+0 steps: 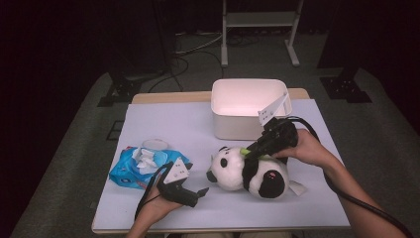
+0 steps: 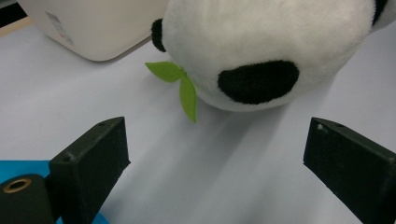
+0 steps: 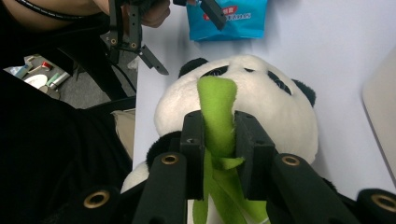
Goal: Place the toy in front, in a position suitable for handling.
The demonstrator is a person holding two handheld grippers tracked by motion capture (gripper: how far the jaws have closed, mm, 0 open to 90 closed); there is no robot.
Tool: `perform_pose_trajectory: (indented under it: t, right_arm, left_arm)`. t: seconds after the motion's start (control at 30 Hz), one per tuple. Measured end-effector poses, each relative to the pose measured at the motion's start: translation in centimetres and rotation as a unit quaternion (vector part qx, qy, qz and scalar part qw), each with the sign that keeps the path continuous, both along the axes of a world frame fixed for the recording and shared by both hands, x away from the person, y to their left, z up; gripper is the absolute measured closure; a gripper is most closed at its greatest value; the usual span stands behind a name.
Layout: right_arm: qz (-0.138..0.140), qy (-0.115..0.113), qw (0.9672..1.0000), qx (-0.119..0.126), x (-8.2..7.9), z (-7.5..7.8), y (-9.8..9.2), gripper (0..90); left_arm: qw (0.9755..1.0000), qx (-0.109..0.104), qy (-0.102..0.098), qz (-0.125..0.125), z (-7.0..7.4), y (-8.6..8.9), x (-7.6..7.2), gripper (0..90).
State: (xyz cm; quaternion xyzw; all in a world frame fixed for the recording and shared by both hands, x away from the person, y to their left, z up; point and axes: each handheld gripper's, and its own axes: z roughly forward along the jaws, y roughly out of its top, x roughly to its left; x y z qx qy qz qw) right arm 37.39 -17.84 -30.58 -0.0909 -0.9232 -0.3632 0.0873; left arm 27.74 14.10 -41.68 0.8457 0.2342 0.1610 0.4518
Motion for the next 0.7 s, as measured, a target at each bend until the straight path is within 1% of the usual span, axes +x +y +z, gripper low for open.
perform_pose_trajectory:
  t: [0.2, 0.37, 0.47, 0.57, 0.6, 0.63, 0.7]
  right_arm:
    - [0.002, -0.001, 1.0, -0.001, 0.3, 0.0, 0.6, 73.7]
    - [0.009, 0.001, 1.0, -0.002, 0.5, -0.4, 1.3, 73.6]
    - [0.014, 0.005, 0.9999, -0.002, 0.5, -0.8, 1.6, 73.6]
    - [0.013, 0.008, 0.9999, -0.008, 0.5, -1.1, 1.7, 73.5]
    - [0.012, 0.011, 0.9998, -0.01, 0.5, -1.3, 1.7, 73.5]
    - [0.018, 0.009, 0.9997, -0.012, 0.4, -1.8, 1.9, 73.4]
    - [0.016, 0.016, 0.9997, -0.013, 0.4, -2.1, 1.8, 73.1]
  left_arm:
    - [1.0, 0.0, 0.001, -0.001, 0.0, 0.0, 0.0, 5.8]
    - [1.0, 0.003, 0.002, -0.003, -0.1, 0.0, 0.0, 5.8]
    - [1.0, 0.005, 0.002, -0.006, -0.1, 0.0, 0.0, 5.8]
    - [1.0, 0.004, 0.002, -0.006, -0.1, -0.1, 0.0, 5.8]
    - [1.0, 0.005, 0.002, -0.007, -0.1, -0.1, 0.0, 5.8]
    - [1.0, 0.006, 0.002, -0.008, -0.1, -0.1, 0.0, 5.8]
    - [0.9999, 0.007, 0.003, -0.009, -0.2, -0.1, 0.0, 5.8]
